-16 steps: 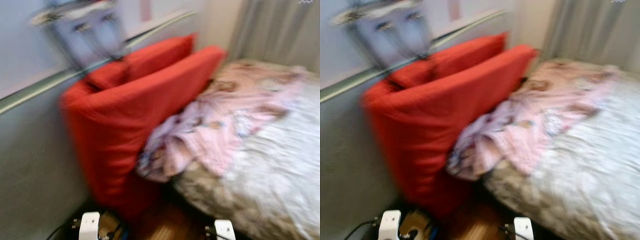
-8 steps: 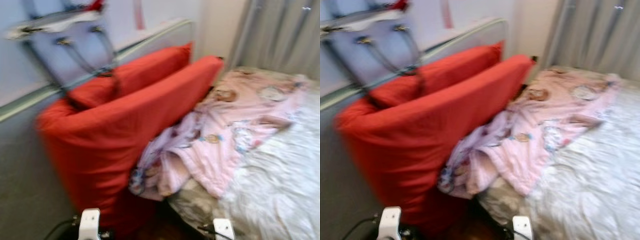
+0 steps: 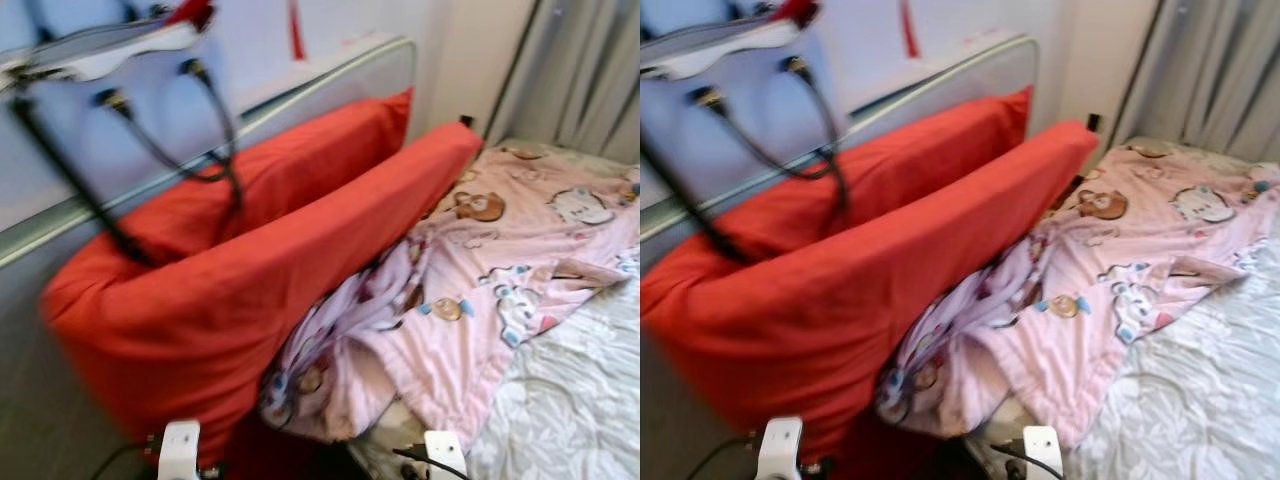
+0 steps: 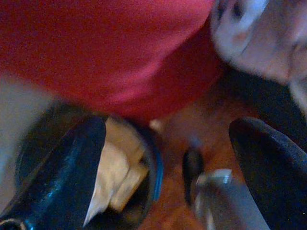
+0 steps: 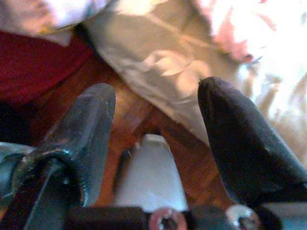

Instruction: Clean up the room

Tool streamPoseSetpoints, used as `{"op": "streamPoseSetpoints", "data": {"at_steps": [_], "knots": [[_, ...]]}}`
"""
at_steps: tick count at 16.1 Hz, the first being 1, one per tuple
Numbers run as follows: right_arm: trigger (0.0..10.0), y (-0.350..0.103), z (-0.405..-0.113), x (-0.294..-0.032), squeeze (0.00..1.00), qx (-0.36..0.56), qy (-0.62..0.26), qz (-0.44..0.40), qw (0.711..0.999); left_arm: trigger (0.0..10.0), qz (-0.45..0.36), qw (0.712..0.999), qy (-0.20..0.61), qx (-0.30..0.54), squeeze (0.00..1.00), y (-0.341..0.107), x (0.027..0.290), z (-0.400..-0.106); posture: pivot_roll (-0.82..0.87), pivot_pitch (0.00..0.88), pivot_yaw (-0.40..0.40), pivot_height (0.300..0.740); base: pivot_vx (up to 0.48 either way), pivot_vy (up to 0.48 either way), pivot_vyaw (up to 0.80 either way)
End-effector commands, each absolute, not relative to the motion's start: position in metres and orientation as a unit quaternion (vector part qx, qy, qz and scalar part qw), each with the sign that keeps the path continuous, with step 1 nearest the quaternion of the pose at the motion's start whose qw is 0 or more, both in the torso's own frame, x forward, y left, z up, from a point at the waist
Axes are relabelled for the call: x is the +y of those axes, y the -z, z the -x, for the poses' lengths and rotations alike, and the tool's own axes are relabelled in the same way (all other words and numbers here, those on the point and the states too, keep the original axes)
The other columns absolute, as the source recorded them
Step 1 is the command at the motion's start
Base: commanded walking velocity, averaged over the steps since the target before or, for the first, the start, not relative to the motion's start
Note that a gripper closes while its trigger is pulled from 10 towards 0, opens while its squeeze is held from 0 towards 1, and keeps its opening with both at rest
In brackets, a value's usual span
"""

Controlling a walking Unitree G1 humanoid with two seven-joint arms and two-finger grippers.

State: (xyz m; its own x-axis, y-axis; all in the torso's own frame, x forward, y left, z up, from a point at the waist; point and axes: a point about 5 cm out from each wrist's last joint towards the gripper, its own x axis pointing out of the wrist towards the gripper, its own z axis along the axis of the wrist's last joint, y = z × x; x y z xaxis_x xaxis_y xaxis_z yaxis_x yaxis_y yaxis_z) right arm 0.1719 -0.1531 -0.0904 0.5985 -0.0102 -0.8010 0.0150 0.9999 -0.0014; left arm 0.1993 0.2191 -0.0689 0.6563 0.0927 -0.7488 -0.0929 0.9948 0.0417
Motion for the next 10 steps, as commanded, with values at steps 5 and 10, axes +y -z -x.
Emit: {"op": "streamPoseSetpoints", "data": {"at_steps": [5, 10], "knots": [[10.0, 0.083, -0.186, -0.16, 0.0, 0.418, 0.031, -0.018, 0.908, 10.0, 0.008, 0.913, -0.047, 0.405, 0.0, 0.07, 0.214, -0.198, -0.02, 0.0, 0.033, 0.74, 0.0, 0.0, 0.0], [10.0, 0.081, -0.19, -0.167, 0.0, 0.414, 0.045, -0.021, 0.909, 10.0, 0.006, 0.914, -0.048, 0.403, 0.0, 0.069, 0.213, -0.202, -0.03, 0.0, 0.054, 0.74, 0.0, 0.0, 0.0]]}}
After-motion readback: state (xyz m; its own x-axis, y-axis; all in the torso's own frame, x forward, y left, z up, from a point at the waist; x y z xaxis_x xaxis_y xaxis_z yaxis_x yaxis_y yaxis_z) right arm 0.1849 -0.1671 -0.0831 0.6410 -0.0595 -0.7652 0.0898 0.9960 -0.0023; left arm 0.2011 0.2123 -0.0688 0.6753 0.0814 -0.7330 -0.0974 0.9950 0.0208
